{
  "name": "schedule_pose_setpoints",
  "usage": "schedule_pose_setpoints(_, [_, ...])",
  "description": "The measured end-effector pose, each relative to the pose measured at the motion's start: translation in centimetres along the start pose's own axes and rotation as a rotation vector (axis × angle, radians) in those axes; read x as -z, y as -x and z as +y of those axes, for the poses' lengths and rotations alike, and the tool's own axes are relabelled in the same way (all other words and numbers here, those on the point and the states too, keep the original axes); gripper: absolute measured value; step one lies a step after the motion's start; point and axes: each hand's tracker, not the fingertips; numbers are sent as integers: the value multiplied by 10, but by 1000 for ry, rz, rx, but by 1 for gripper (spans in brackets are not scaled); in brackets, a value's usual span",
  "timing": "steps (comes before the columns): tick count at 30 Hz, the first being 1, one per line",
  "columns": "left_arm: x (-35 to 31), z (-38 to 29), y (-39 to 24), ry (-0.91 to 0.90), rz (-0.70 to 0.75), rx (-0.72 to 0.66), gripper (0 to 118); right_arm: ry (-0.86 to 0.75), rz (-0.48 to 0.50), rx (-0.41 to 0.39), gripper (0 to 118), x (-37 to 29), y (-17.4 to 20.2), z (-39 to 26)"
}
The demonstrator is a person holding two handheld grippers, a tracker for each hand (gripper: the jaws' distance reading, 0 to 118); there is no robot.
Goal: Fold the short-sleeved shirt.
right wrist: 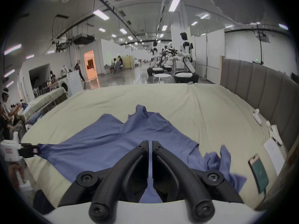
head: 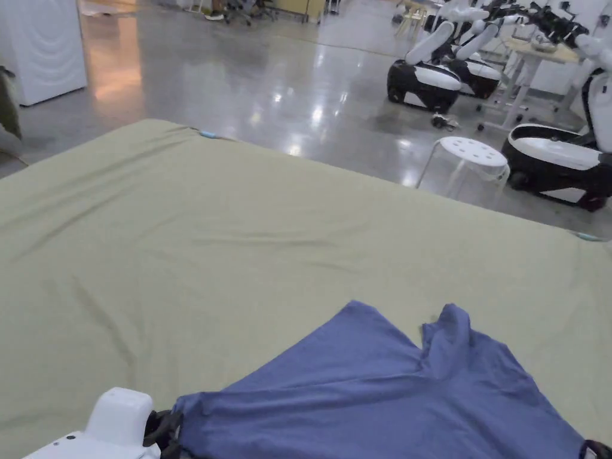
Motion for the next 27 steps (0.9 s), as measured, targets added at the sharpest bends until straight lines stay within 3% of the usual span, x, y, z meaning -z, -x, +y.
schedule_pose_setpoints(3, [-7, 2, -5, -30, -14, -27, 8, 73, -17, -85, 6, 57, -13, 27])
schedule_pose_setpoints(7, [-5, 1, -9, -26, -26, -53, 8, 180, -1, -118, 10, 145, -31, 57])
schedule_pose_setpoints(8, [-5, 1, -10, -25, -26, -58, 8, 200, 25, -112, 26, 167, -36, 61])
schedule_pose_setpoints(9, [-5, 1, -11, -26, -21, -61, 8, 220, 46, -109, 55, 186, -40, 63])
schedule_pose_setpoints(10, [-7, 7, -15, -23, -21, -59, 8, 263, 47, -112, 105, 209, -43, 64])
schedule_pose_setpoints(11, [-6, 9, -17, -18, -12, -56, 8, 310, 50, -114, 118, 230, -47, 60])
schedule_pose_setpoints(12, [-6, 10, -19, -12, -3, -52, 8, 280, 59, -112, 114, 240, -50, 56])
schedule_pose_setpoints(16, [-5, 15, -20, 1, 15, -42, 8, 439, -7, -152, 110, 279, -53, 32])
schedule_pose_setpoints(18, [-4, 17, -19, 9, 26, -34, 8, 492, -17, -123, 94, 283, -56, 22])
schedule_pose_setpoints(19, [-4, 18, -19, 12, 30, -31, 8, 438, 46, -46, 77, 277, -59, 25])
schedule_pose_setpoints(21, [-4, 21, -22, 18, 39, -26, 8, 354, 22, -75, 7, 260, -56, 30])
schedule_pose_setpoints(27, [2, 33, -19, 19, -7, -70, 8, 237, 89, -105, 3, 174, -44, 61])
